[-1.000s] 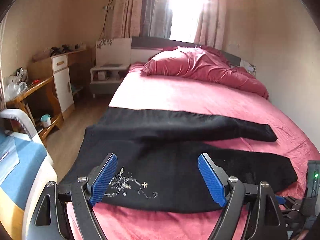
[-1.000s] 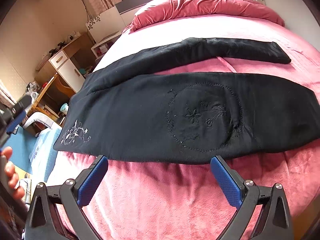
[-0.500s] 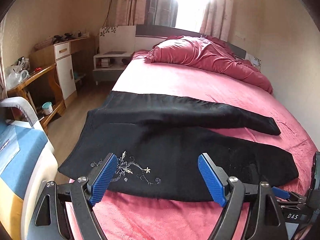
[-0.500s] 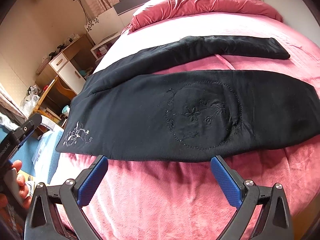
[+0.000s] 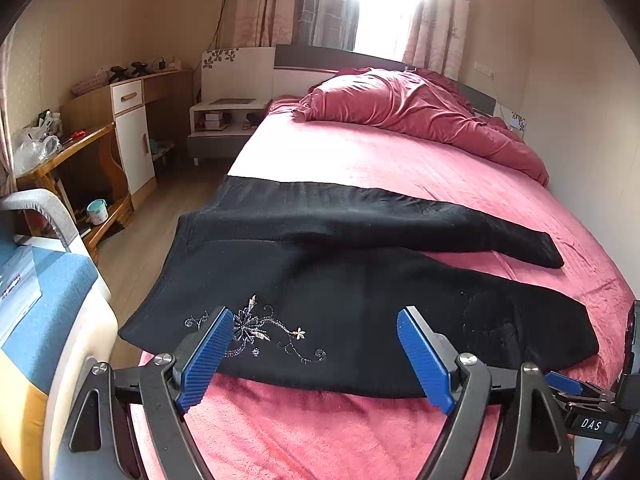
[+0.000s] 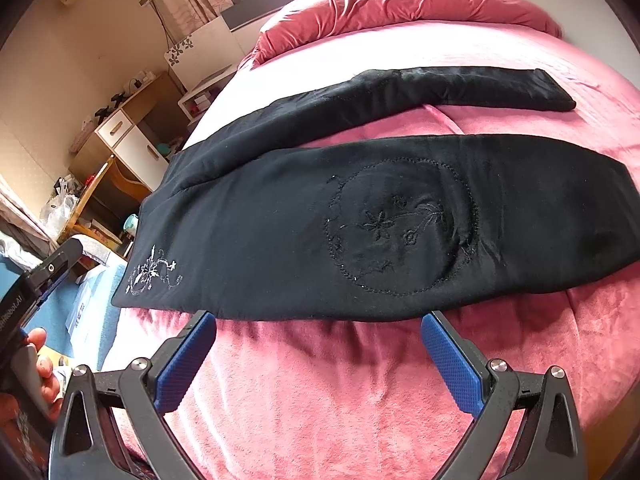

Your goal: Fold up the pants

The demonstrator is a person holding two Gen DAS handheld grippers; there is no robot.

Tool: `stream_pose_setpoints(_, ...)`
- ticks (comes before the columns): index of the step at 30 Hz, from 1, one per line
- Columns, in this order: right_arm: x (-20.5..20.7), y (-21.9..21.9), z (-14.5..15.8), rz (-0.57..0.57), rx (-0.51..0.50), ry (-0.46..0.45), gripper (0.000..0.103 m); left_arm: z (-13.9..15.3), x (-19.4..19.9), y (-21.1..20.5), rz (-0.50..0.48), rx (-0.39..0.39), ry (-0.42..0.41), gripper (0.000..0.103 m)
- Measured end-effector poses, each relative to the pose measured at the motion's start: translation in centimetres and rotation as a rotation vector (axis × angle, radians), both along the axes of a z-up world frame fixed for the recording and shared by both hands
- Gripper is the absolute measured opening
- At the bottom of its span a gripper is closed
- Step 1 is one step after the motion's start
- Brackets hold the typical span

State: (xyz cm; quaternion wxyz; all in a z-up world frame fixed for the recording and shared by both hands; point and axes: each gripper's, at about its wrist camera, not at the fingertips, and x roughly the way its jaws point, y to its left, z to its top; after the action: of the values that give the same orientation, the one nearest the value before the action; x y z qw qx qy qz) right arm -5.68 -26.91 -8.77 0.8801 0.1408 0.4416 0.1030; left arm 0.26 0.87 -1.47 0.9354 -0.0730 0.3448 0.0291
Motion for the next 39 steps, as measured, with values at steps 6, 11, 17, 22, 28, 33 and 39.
stream_pose_setpoints(6,-0.2,-1.8,-1.0,-0.041,0.023,0.045,0.103,-2.5,0.6,1.2,-0.019,-0.086,0.085,0.103)
stream_pose_setpoints(11,-0.6,-6.3,-2.4,-0.156,0.097,0.103,0.102,-5.6,1.0,4.0,0.037,-0.119,0.188,0.103)
stream_pose_setpoints(17,-2.1,-15.1,-3.4,-0.399,0.224,0.113,0.088,-7.6,1.1,8.7,0.134,-0.182,0.249,0.102)
stream_pose_setpoints(22,-3.2,-22.4,-5.1,-0.615,0.310,0.115,0.071,-9.3,1.2,11.7,0.229,-0.229,0.316,0.090)
stream_pose_setpoints(28,-2.0,-26.5,-7.0,-0.734,0.374,0.123,0.059,-11.1,0.8,15.6,0.322,-0.366,0.369,0.063)
stream_pose_setpoints(33,-0.1,-27.4,-7.3,-0.745,0.363,0.118,0.041,-11.5,1.1,18.4,0.358,-0.507,0.369,0.037)
stream_pose_setpoints(39,1.2,-29.0,-7.9,-0.751,0.370,0.122,0.038,-11.7,3.4,19.6,0.396,-0.534,0.349,0.036)
